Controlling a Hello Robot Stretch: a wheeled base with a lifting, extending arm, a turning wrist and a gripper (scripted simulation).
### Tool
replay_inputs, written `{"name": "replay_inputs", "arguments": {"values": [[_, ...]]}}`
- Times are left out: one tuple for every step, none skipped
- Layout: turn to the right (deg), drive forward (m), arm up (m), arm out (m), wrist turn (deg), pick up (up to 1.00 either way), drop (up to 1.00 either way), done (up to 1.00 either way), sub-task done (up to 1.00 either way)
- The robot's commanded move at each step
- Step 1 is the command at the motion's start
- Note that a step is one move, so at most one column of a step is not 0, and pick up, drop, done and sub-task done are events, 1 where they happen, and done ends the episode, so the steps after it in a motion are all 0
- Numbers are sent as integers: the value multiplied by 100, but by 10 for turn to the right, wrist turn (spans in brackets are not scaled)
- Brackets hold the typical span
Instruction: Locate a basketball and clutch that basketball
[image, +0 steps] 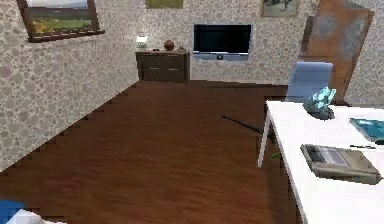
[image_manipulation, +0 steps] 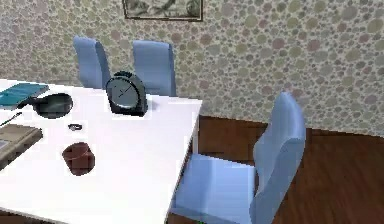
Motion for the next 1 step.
{"name": "replay_inputs", "arguments": {"values": [[0,100,0,0,0,0,0,0,0]]}}
